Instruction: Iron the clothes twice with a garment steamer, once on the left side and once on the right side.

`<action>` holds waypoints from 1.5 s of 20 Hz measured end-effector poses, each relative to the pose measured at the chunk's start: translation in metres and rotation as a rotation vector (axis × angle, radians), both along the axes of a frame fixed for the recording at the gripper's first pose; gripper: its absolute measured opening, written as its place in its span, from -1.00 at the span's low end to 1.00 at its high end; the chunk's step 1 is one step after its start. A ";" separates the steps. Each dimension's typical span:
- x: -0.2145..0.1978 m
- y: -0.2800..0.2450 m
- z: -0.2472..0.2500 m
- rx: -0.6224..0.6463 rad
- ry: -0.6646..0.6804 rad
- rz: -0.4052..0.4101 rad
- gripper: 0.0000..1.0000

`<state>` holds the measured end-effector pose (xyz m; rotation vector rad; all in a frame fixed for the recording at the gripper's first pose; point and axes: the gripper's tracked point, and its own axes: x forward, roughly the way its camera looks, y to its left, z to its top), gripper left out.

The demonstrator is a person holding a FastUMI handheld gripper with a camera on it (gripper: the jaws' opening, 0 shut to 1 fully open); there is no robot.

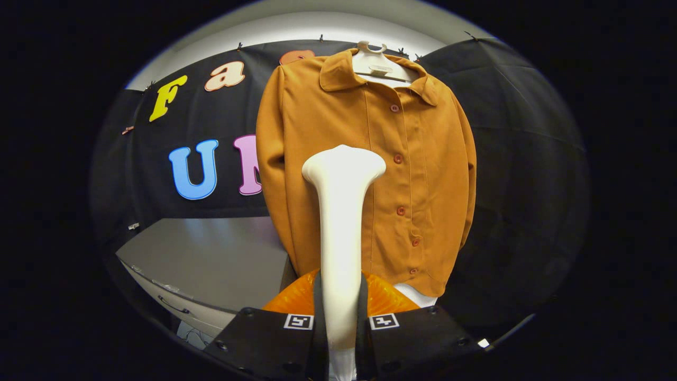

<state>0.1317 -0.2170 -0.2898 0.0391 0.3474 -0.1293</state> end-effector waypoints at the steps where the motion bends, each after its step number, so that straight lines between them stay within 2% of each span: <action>1: -0.003 -0.001 -0.008 0.006 0.018 -0.004 -0.53; 13: -0.061 -0.018 -0.131 0.066 0.287 -0.059 -0.53; 17: -0.087 -0.019 -0.150 0.104 0.330 -0.079 -0.53; 22: -0.107 -0.022 -0.114 0.100 0.234 -0.066 -0.53; 30: -0.094 -0.020 0.043 0.026 -0.080 -0.017 -0.54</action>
